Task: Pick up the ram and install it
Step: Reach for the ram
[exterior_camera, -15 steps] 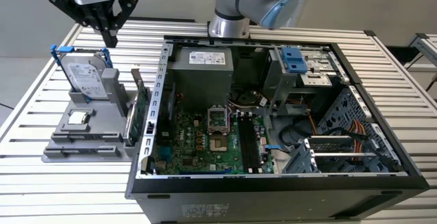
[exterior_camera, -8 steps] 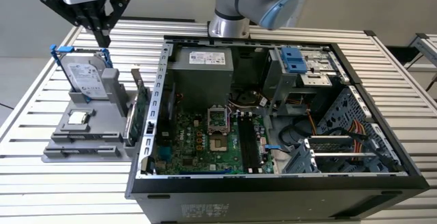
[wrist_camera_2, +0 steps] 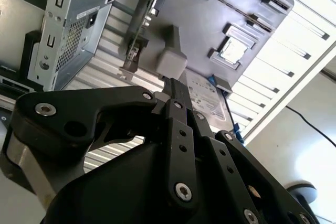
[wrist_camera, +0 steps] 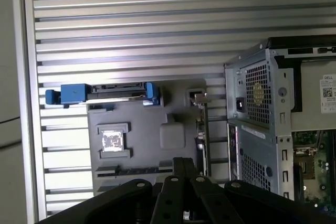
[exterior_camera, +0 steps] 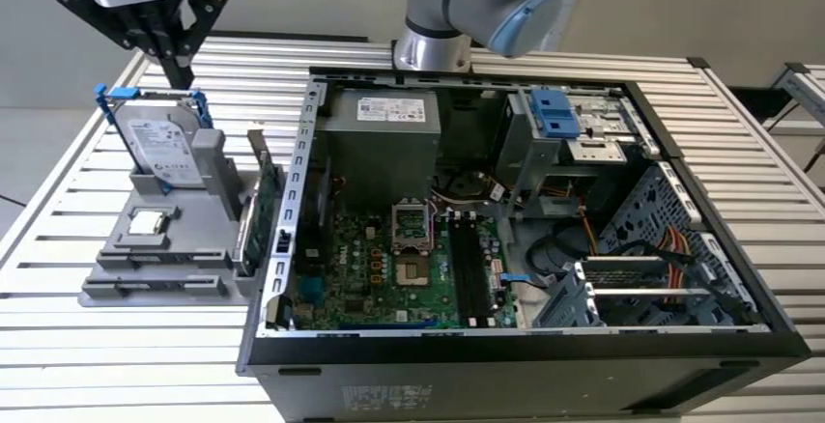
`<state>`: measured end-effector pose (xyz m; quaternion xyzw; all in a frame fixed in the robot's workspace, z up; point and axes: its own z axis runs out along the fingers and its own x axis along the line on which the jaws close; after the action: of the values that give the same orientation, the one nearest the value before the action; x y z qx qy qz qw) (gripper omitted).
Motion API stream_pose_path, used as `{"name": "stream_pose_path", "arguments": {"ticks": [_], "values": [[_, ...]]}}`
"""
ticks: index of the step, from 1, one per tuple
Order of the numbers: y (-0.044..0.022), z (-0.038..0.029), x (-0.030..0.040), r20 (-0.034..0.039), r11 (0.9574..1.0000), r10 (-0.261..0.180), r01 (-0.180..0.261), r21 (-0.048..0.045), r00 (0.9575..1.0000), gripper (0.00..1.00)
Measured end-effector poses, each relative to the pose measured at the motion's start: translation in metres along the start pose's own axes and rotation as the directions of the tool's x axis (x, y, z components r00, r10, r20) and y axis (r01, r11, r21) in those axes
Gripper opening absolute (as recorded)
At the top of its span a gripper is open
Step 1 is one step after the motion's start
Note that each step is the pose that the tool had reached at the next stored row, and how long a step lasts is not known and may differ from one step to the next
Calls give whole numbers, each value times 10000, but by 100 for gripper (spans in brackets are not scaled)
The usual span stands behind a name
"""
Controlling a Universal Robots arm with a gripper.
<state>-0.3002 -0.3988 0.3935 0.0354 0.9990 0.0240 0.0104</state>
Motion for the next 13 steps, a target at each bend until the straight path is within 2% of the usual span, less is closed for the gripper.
{"name": "stream_pose_path", "arguments": {"ticks": [13], "values": [[-16,-5,229,0,10000,0,0,-1,10000,0]]}}
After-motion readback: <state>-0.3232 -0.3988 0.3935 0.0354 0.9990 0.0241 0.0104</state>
